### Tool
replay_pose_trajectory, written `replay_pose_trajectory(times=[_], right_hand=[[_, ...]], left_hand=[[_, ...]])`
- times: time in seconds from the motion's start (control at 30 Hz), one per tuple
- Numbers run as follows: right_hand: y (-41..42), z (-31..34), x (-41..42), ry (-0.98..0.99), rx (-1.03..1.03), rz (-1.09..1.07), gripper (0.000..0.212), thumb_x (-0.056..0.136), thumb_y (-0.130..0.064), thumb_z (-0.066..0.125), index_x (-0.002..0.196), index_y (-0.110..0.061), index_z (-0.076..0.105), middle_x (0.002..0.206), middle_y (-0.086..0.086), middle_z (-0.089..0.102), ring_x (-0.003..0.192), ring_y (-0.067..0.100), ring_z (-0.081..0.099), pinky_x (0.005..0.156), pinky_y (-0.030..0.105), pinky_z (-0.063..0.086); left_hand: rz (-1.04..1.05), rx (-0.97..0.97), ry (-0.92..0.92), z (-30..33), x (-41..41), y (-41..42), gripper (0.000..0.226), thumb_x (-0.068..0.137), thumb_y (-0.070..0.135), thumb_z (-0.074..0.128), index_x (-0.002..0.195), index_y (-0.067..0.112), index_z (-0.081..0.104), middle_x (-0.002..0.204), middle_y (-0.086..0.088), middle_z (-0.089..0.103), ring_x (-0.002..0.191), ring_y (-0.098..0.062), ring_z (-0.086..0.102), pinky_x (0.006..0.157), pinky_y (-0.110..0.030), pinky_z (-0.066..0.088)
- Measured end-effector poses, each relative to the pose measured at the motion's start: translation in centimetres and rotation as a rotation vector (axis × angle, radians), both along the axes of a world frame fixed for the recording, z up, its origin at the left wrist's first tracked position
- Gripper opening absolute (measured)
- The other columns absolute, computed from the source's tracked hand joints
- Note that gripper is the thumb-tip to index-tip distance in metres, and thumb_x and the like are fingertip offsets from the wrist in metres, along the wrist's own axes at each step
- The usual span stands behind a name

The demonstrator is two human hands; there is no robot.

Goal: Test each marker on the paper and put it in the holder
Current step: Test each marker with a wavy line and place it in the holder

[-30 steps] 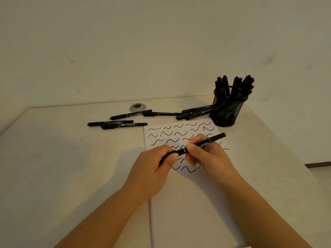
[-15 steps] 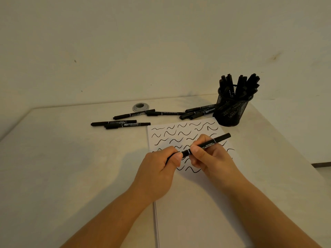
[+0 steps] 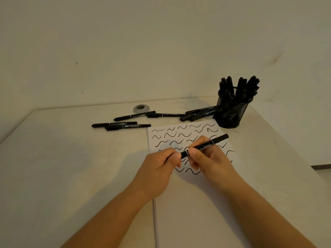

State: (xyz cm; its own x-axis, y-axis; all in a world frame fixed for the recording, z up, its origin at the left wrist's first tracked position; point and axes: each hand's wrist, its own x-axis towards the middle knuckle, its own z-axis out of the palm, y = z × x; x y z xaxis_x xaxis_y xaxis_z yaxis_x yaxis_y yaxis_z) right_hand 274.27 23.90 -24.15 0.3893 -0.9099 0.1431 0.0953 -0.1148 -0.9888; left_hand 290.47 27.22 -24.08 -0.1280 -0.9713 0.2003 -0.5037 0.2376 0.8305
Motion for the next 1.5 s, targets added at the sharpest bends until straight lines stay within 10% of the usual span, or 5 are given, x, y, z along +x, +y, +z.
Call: replay_pose_trajectory(times=[0.23,0.57,0.73,1.0,1.5], right_hand=[[0.4,0.4,0.3,0.314,-0.063,-0.387,0.034,0.085,-0.038,0.058,0.055,-0.021,0.057,0.049,-0.008,0.059,0.048,0.001,0.049,0.049,0.008,0.038],[-1.3,3.1,-1.9,0.809,-1.011,-0.375,0.017,0.072,-0.016,0.077,0.084,-0.011,0.067,0.076,0.002,0.063,0.062,0.018,0.059,0.046,0.027,0.048],[-3.5,4.8,-4.0,0.758,-0.794,-0.435,0.014,0.079,-0.016,0.070,0.090,-0.015,0.063,0.079,-0.008,0.057,0.066,0.009,0.053,0.057,0.023,0.046],[-8.5,8.3,-9.4,0.329,-0.412,-0.702,0.020,0.084,-0.018,0.064,0.097,-0.027,0.051,0.083,-0.016,0.061,0.076,-0.009,0.058,0.062,0.005,0.043],[-11.4,8.2,-10.8,0.227,-0.426,-0.824,0.049,0.084,-0.012,0.063,0.116,-0.038,0.038,0.089,-0.011,0.059,0.076,-0.008,0.060,0.059,0.003,0.043]], left_hand=[[0.185,-0.070,-0.027,0.3,0.5,-0.6,0.012,0.089,0.036,0.047,0.078,0.031,0.048,0.052,0.019,0.051,0.045,-0.004,0.042,0.044,-0.015,0.033],[0.115,-0.304,-0.195,3.5,-2.4,-2.4,0.009,0.089,0.037,0.051,0.086,0.029,0.053,0.059,0.016,0.057,0.062,-0.001,0.056,0.053,-0.016,0.042],[0.090,-0.302,-0.101,4.1,-3.4,-5.3,0.031,0.085,0.052,0.040,0.108,0.032,0.041,0.063,0.011,0.057,0.060,-0.004,0.054,0.053,-0.017,0.042],[0.077,-0.093,-0.616,1.8,-2.2,-14.9,0.028,0.091,0.034,0.048,0.117,0.023,0.047,0.116,0.004,0.052,0.098,-0.013,0.053,0.076,-0.029,0.045],[0.096,-0.065,-0.737,0.3,-3.8,-19.5,0.023,0.090,0.034,0.051,0.111,0.025,0.052,0.107,0.003,0.053,0.090,-0.015,0.052,0.068,-0.028,0.040]])
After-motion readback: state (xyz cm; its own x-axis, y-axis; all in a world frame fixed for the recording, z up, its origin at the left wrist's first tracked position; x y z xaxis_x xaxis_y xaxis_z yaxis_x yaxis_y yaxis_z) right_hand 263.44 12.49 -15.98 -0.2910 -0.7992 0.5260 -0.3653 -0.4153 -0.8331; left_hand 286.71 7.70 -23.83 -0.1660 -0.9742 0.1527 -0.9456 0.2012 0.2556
